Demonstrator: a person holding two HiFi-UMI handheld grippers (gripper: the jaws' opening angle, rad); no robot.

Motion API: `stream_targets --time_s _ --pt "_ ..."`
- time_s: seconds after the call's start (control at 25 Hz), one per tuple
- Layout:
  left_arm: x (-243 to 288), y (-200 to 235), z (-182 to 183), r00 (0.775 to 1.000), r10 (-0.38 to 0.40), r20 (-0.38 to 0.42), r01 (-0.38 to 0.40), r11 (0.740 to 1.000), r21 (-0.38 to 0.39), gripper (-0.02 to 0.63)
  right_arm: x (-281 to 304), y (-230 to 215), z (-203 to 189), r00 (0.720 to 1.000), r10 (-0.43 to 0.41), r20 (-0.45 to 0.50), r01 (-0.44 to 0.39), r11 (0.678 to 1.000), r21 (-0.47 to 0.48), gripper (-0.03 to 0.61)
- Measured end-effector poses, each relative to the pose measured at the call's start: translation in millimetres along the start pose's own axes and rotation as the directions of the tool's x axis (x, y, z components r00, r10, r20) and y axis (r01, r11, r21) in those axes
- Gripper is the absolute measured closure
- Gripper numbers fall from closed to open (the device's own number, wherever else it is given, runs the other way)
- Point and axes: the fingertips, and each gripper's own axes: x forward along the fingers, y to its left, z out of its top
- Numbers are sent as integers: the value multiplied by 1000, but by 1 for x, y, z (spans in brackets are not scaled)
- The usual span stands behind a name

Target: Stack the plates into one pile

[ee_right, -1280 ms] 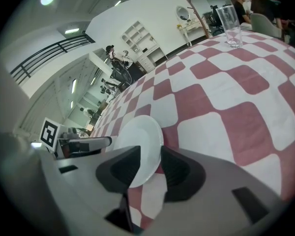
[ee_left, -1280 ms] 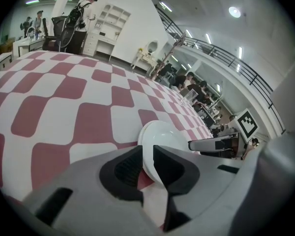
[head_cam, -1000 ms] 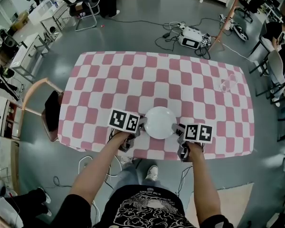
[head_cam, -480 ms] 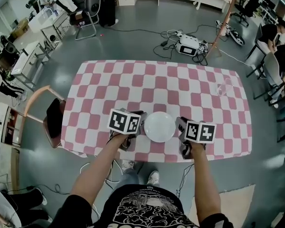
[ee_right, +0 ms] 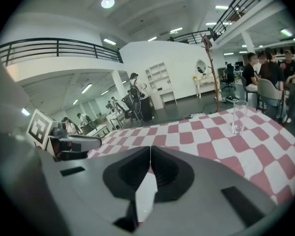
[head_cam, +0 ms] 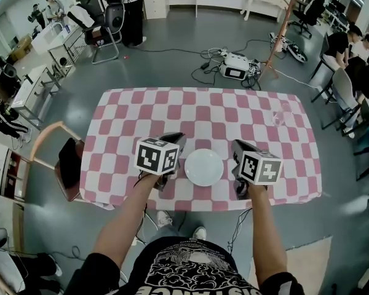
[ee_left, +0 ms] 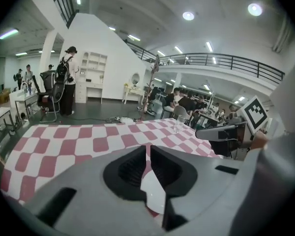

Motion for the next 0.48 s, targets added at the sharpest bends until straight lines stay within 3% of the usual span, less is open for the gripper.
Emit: stream_targets --time_s 0.24,0.48 --pt "-20 -3 38 993 37 111 -49 992 114 607 -20 15 37 991 -14 135 30 993 -112 572" --pt "-36 -5 60 980 54 194 -84 985 152 607 -37 25 62 974 -19 225 63 980 -188 573"
